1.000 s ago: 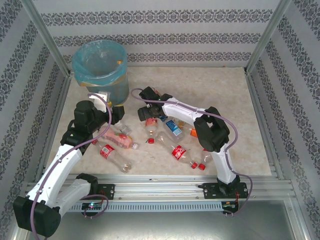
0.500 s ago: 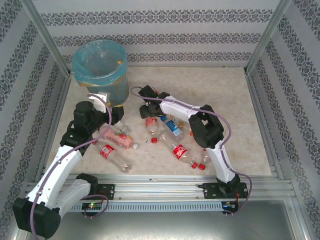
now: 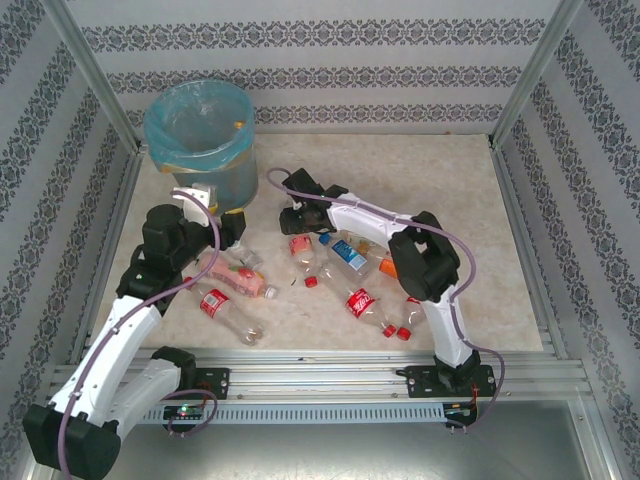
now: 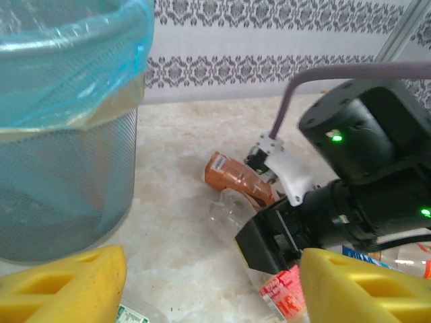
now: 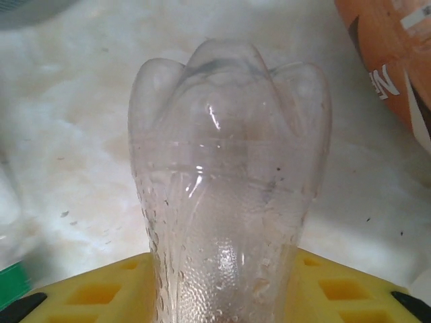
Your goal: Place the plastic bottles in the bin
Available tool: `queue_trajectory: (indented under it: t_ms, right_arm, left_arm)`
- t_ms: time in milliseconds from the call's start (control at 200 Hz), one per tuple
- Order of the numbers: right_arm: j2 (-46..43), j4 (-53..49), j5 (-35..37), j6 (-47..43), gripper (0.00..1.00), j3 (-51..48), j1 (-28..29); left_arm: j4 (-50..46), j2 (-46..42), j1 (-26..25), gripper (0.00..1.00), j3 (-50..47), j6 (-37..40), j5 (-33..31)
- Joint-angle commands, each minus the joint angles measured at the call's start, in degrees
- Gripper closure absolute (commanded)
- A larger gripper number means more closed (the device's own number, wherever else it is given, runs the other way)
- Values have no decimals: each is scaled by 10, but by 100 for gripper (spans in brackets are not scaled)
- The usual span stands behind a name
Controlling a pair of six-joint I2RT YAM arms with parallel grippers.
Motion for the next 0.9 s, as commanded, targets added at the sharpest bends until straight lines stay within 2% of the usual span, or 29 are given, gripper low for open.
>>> queue_trajectory:
  t_ms: [0,175,280,345,480,535,634,744,894]
  right_arm:
    - [-79,74,-43,28,56,-39,-8]
    - [-175,202,-109,54,57,-136,-16]
    - [-226,291,-168,55,57,-193,-24]
    - [-253,328,-204,36,57,-218,-29]
    - [-306,362,-228,-8,57,-262,-41]
    - [-323,386,-243,-12,57,-281,-48]
    - [-348,425,-269,-20,56,-306,-53]
    - [-361,448,-301,-28,57,-315,-51]
    - [-368,472,-322,-32,57,-324,-42]
  left_arm:
    - [46,-23,-5,28,-5,-18,3]
    - [112,-37,-4,25,-13,-57,59]
    - [150,-32,-5,19,-12,-80,95]
    - [123,-15,-4,19,21,-77,109]
    - [17,56,-4,21,131,-107,99]
    - [14,82,-4,22,156,-116,140]
    - [69,114,-4,22,162,-155,215]
    - [117,142,-4,23,159,-205,263]
    - [125,166,-5,24,163,-230,311]
